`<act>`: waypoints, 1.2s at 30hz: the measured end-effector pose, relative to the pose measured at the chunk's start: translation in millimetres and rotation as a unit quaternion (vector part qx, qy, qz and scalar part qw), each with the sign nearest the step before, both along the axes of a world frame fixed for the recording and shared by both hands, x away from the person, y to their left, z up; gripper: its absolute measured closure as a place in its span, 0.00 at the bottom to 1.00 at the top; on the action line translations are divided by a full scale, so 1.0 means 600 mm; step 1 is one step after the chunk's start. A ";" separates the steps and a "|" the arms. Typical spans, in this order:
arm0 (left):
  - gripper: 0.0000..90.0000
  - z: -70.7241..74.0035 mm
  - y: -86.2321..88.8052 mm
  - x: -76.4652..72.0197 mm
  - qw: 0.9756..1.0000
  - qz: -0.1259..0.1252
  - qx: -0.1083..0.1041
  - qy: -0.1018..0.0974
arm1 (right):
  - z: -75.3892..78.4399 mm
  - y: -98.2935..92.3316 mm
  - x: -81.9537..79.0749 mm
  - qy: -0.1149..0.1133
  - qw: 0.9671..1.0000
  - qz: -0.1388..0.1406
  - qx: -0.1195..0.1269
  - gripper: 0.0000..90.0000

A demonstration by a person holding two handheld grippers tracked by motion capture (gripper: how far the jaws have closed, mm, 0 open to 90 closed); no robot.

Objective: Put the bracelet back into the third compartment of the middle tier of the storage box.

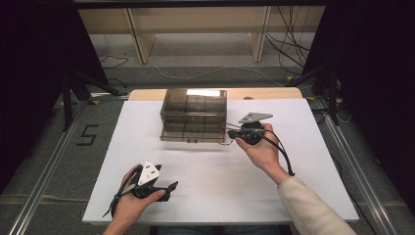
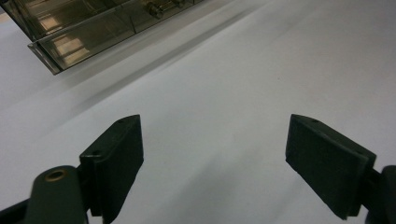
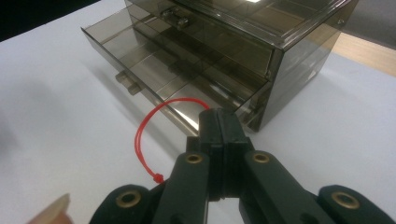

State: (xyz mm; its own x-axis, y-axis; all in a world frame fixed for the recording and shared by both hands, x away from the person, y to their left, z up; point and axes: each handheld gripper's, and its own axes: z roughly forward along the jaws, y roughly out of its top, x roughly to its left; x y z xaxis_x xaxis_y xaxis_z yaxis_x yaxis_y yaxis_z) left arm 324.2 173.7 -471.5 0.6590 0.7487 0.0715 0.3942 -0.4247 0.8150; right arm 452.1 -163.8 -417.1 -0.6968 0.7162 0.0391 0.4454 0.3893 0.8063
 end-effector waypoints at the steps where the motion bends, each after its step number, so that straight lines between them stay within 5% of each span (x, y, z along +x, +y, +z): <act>1: 0.21 0.000 0.001 0.000 1.000 -0.002 0.003 0.001 | 0.000 0.002 0.001 0.001 1.000 -0.001 -0.001 1.00; 36: 0.21 0.000 0.001 0.000 1.000 -0.001 0.001 0.001 | 0.008 0.019 0.031 0.000 1.000 -0.007 -0.007 1.00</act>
